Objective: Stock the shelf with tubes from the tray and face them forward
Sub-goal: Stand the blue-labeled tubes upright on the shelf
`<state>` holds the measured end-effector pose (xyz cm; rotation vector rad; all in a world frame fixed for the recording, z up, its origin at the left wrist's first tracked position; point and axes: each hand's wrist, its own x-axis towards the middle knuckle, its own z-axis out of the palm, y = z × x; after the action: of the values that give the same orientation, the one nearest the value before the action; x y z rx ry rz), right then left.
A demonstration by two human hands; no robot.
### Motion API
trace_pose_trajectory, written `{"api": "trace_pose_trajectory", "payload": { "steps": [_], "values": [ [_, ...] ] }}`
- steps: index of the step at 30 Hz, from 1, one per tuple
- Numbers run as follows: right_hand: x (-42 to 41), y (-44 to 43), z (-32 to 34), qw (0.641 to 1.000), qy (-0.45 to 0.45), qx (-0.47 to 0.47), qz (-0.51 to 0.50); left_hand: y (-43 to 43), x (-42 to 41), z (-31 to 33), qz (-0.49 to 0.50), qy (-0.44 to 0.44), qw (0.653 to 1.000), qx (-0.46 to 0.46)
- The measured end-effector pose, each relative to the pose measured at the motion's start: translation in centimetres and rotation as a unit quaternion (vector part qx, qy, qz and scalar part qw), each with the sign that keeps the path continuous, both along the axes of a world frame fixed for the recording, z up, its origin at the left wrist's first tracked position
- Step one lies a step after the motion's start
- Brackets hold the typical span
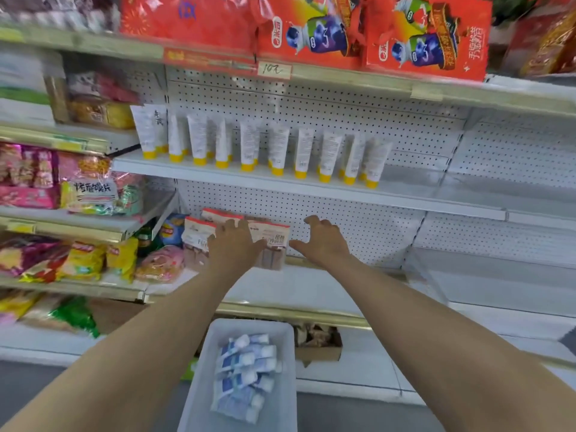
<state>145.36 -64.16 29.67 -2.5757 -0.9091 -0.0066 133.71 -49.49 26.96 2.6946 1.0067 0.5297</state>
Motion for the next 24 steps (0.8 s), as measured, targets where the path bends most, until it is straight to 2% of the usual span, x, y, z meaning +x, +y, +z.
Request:
{"api": "trace_pose_trajectory", "payload": {
  "steps": [8, 15, 18, 24],
  "values": [
    [3.0, 4.6, -11.0, 0.99, 0.122, -0.056, 0.033, 4.0, 2.8, -11.1, 0.001, 0.066, 0.989, -0.132],
    [6.5, 7.1, -20.8, 0.97, 0.203, -0.123, 0.052, 6.3, 6.1, -20.1, 0.041, 0.115, 0.971, -0.203],
    [7.2, 7.4, -25.1, 0.963, 0.217, -0.149, 0.056, 6.7, 6.4, -25.0, 0.05, 0.17, 0.956, -0.232],
    [5.8, 6.8, -35.7, 0.925, 0.333, -0.184, 0.006, 6.8, 4.3, -35.0, 0.062, 0.238, 0.921, -0.302]
  ]
}}
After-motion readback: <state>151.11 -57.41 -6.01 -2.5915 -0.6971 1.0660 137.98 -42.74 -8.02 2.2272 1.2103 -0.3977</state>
